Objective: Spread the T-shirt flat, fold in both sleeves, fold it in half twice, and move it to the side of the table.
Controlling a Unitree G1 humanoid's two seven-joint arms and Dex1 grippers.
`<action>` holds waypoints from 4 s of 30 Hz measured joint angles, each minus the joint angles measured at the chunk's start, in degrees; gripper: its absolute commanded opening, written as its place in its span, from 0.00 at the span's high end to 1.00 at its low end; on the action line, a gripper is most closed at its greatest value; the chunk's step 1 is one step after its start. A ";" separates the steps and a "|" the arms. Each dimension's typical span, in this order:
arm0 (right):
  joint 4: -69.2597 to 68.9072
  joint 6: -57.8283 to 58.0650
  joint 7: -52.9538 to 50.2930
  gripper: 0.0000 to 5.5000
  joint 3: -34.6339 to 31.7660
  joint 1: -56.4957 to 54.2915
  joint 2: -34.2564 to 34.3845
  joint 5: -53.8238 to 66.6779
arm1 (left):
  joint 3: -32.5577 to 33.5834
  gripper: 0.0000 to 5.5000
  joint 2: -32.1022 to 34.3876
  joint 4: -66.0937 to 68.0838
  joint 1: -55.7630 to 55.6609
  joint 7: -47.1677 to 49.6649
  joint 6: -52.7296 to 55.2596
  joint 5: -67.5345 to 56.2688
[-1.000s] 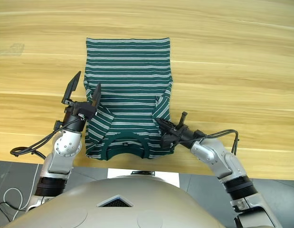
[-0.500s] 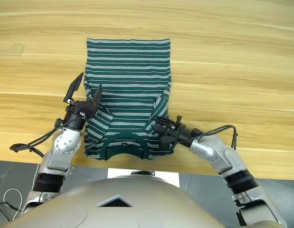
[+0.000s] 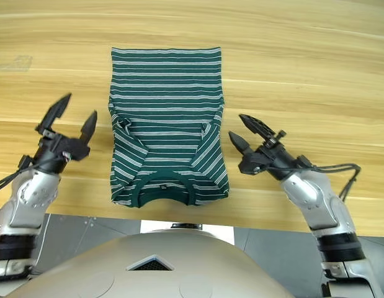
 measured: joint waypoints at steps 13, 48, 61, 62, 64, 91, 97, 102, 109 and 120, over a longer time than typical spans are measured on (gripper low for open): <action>13.66 -13.76 -5.49 0.54 5.90 -1.38 -9.27 -10.49 | -7.08 0.47 11.61 -2.89 7.05 -10.75 -0.25 5.05; 3.03 -18.48 8.48 0.54 14.01 -0.01 -14.89 -3.25 | -17.72 0.47 18.45 -12.69 4.32 -26.40 -5.62 -1.71; 3.39 -18.33 8.52 0.54 14.66 -0.90 -13.47 -3.17 | -6.03 0.47 21.44 -14.47 17.77 -25.36 -3.75 -4.36; 3.46 -18.33 8.54 0.54 14.74 -1.14 -13.42 -3.16 | -6.71 0.47 21.05 -14.04 16.71 -25.35 -3.78 -4.32; 3.50 -18.36 8.62 0.54 14.87 -1.22 -13.37 -3.16 | -9.17 0.47 19.03 -12.71 13.47 -25.36 -3.81 -4.29; 11.92 -19.85 9.58 1.00 17.83 -7.89 -10.11 -2.10 | -16.43 0.90 17.33 -5.83 6.01 -24.00 -6.49 -4.19; 11.63 -19.72 9.62 1.00 17.64 -7.05 -10.11 -2.11 | -17.13 0.98 17.36 -4.01 3.80 -24.00 -6.71 -4.18; 8.87 -20.99 11.45 1.00 18.47 -5.75 -10.14 -1.48 | -18.14 0.98 17.32 -3.03 1.85 -24.32 -6.77 -4.31; 9.40 -21.89 13.04 1.00 18.39 -7.32 -10.14 -1.09 | -18.08 0.98 17.35 -2.30 1.29 -25.13 -6.61 -6.20; 2.56 -18.29 14.24 1.00 13.21 1.10 -12.55 3.69 | -12.26 0.98 17.33 -16.37 16.92 -26.51 -3.07 -15.72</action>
